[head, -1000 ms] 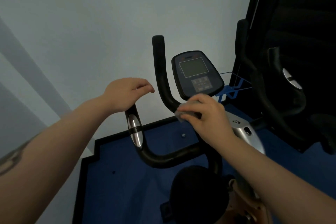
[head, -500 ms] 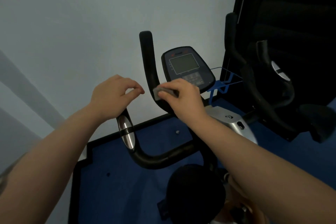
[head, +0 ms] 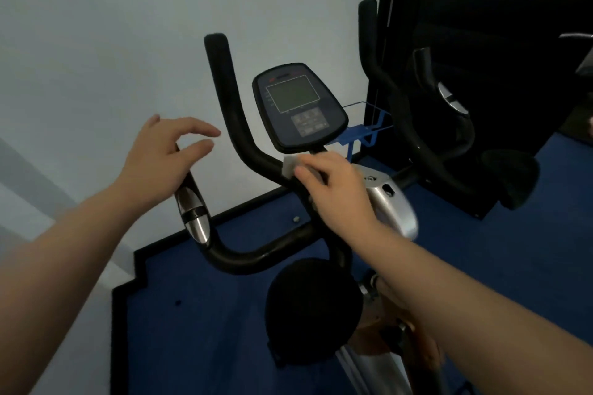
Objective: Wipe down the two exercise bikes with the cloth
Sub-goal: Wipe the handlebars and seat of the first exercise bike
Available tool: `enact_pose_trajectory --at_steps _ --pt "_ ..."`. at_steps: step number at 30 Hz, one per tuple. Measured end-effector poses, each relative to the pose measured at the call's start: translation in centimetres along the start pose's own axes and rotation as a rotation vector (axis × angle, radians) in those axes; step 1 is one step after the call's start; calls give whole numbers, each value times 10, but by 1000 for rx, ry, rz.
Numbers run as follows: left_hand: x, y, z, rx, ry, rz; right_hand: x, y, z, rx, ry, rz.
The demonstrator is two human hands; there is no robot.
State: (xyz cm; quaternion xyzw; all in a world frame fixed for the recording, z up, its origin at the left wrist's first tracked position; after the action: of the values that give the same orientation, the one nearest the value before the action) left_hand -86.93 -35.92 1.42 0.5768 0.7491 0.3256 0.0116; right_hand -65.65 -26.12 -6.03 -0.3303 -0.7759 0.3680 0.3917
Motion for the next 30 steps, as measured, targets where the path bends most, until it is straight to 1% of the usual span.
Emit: enact_pose_trajectory --at_steps 3,4,6,7,9,11,13,15,18,20,23,26,28,29,30 --pt "-36 16 -1 -197 166 -41 -52 7 -21 -78 67 -131" --pt "-49 24 2 -275 223 -61 -59 9 -26 -90 57 -150" --pt "-68 44 9 -445 318 -98 -45 9 -29 -63 -6 -148" --pt "-74 54 16 -524 334 -112 -32 8 -28 -43 -31 -116" --pt "-87 74 35 -591 298 -123 -16 5 -27 23 -42 -40" --pt "-98 87 56 -550 233 -131 -29 8 -27 51 -4 -14" --pt "-111 90 76 -512 160 -177 -67 13 -29 29 25 -69" --pt "-121 87 90 -468 94 -218 -89 13 -38 1 12 -134" --pt "-126 85 100 -322 -6 -241 -58 13 -45 -48 -110 -151" --pt "-128 84 101 -251 -37 -264 -48 11 -42 -26 -106 -124" --pt "-130 82 101 -235 -19 -319 -91 20 -39 12 -33 -121" --pt "-132 79 100 -217 54 -370 -132 28 -44 55 -63 -153" --pt "-133 79 100 -210 82 -404 -121 28 -51 14 -119 -252" --pt "-133 78 99 -208 94 -423 -109 28 -53 9 -125 -281" --pt "-134 78 99 -199 109 -440 -97 29 -54 34 -111 -271"
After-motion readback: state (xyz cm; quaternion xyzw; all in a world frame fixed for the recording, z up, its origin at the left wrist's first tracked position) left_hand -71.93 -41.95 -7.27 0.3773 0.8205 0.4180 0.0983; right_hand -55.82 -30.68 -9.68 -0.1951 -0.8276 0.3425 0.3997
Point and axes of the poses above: each hand's wrist, its own x-axis towards the middle knuckle, its own z-axis out of the palm, y = z × x, the point moved 4 cm from there along x, towards the middle knuckle, and after that the axes turned 2 degrees about -y, right-handed, at the moved point
